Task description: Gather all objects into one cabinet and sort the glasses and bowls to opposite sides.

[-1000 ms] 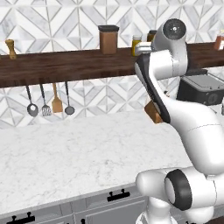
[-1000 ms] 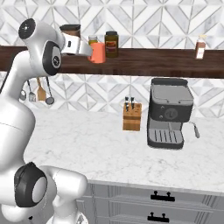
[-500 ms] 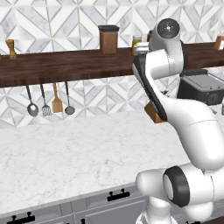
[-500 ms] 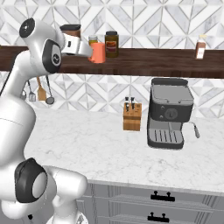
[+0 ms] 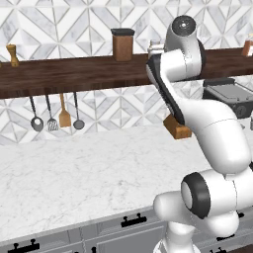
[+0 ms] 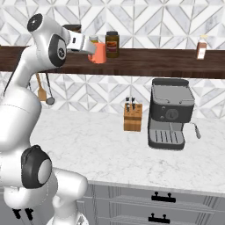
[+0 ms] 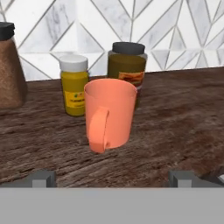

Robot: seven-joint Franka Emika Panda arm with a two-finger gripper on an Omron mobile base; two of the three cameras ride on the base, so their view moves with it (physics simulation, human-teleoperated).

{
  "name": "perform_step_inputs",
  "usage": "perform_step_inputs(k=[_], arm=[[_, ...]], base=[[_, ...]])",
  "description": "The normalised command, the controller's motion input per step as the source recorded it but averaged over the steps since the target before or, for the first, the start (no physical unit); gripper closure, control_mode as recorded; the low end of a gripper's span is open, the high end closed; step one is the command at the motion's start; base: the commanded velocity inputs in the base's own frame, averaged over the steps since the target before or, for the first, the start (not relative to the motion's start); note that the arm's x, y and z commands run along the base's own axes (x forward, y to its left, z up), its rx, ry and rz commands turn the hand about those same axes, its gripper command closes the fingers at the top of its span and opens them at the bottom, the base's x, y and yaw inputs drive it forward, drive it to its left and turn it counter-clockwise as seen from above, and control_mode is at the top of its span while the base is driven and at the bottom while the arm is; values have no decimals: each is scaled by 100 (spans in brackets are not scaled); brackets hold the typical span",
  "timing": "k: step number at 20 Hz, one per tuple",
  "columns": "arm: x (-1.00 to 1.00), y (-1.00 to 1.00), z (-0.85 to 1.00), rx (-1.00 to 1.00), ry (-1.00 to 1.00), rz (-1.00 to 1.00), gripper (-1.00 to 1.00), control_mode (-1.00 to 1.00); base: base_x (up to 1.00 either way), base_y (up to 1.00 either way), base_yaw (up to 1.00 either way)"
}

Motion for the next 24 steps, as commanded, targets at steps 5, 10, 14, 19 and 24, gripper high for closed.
perform_step_inputs(k=[5,10,14,19,24], arm=[[33,0,-2,0,0,-1,-100,-100],[21,1,-4,0,0,-6,-100,-100],[0,10,-13,2,0,-9,-100,-100],[0,12,-13,5,0,-10,-100,-100],[14,0,-2,8,0,-3,-100,-100]], base=[[0,0,0],[0,0,0],[0,0,0],[0,0,0],[0,0,0]])
